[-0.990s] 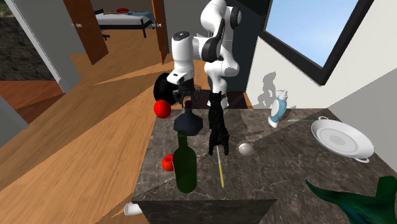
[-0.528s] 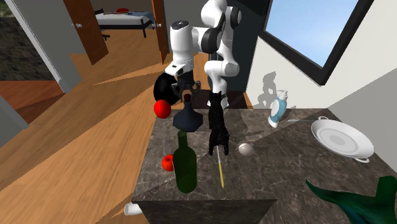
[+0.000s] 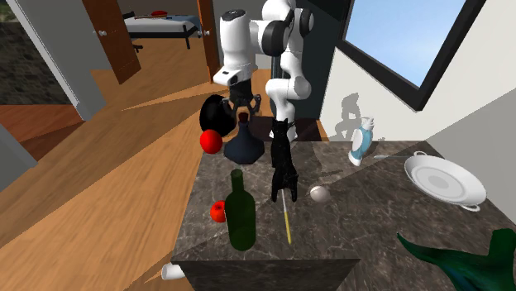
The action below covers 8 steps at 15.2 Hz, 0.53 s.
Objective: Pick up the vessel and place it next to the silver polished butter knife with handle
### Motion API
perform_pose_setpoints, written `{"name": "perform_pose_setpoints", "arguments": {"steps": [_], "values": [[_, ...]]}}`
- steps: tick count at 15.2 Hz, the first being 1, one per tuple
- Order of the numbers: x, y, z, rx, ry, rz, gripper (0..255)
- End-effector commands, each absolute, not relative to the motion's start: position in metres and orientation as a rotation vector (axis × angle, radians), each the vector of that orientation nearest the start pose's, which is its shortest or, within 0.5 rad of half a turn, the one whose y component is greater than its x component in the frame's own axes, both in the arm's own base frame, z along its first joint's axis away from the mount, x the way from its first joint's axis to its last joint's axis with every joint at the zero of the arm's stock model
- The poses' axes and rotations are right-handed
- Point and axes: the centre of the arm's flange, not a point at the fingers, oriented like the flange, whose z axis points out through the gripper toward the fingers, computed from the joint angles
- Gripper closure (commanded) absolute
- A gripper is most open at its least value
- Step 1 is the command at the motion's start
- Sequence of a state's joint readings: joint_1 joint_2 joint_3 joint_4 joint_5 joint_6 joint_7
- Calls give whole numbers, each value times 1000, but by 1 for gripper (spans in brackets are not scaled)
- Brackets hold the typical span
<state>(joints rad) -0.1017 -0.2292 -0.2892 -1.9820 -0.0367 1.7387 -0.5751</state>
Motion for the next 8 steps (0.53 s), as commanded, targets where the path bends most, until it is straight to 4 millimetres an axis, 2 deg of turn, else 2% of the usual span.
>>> {"name": "perform_pose_setpoints", "arguments": {"steps": [1, 8], "values": [[448, -200, 569, -3091, -308, 9, 255], [448, -200, 606, -3091, -308, 9, 255]]}}
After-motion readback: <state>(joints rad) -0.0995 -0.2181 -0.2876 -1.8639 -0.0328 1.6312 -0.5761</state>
